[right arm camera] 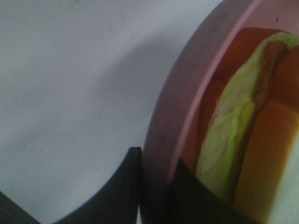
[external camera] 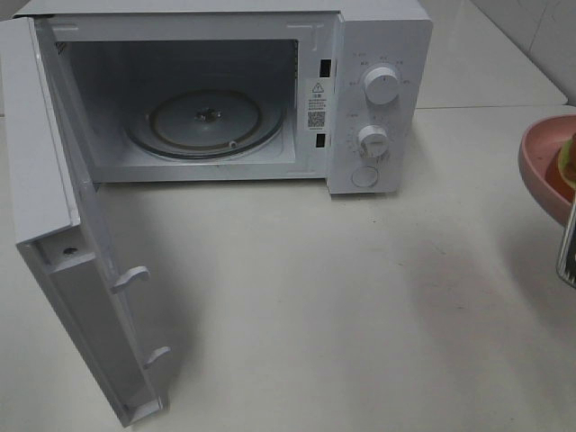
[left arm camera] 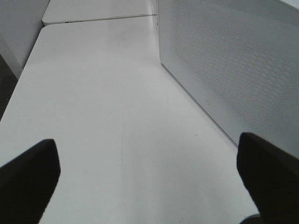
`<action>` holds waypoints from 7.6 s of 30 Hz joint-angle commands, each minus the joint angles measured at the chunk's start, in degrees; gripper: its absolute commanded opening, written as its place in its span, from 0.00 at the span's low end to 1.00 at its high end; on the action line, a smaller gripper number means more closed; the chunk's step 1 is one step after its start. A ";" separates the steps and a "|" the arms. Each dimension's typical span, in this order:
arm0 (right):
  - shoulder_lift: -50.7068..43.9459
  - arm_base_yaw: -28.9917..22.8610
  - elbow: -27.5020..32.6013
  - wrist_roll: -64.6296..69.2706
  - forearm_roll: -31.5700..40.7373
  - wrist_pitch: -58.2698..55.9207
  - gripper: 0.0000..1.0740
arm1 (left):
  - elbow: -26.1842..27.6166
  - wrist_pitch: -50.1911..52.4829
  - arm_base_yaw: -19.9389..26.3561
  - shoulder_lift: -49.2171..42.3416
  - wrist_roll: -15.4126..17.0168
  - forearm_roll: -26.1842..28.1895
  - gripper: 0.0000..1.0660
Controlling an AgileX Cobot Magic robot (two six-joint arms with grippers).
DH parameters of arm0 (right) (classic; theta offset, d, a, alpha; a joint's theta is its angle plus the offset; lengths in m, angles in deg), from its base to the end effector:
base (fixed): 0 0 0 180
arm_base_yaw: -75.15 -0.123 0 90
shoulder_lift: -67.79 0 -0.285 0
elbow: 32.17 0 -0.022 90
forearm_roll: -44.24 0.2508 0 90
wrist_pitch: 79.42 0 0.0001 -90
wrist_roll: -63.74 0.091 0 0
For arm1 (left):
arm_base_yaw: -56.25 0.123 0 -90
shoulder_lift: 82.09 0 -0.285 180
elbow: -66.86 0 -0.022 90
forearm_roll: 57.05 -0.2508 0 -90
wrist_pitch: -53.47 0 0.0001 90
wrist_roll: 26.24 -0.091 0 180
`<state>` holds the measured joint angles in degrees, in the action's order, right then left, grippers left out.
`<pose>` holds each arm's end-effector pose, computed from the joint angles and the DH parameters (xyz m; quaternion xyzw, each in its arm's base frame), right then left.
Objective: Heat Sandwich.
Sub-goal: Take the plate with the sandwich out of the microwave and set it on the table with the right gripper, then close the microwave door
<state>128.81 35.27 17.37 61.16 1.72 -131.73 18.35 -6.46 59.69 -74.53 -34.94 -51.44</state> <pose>0.1370 0.0510 0.2356 -0.4982 0.7951 -0.2557 0.2328 -0.0047 -0.0080 0.2791 0.0405 0.8461 0.0073 0.5315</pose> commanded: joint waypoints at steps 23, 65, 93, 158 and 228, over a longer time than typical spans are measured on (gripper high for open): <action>21.08 -0.06 -0.52 43.54 -11.75 -0.29 0.02 | -0.23 0.34 -0.34 -1.20 0.06 -0.06 0.92; 54.43 13.92 -14.38 66.98 -18.74 3.84 0.05 | -0.23 0.34 -0.34 -1.20 0.06 -0.06 0.92; 56.09 13.87 -16.44 62.05 -14.67 5.79 0.43 | -0.23 0.34 -0.34 -1.20 0.06 -0.06 0.92; -30.77 13.87 -11.06 7.91 35.18 -12.78 0.71 | -0.23 0.34 -0.34 -1.20 0.06 -0.06 0.92; -54.95 36.73 -1.32 6.65 38.62 -7.16 0.71 | -0.23 0.34 -0.86 -1.09 0.06 0.52 0.92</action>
<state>75.35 71.71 15.94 68.38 40.11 -139.52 18.35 -6.46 59.06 -74.53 -34.94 -51.38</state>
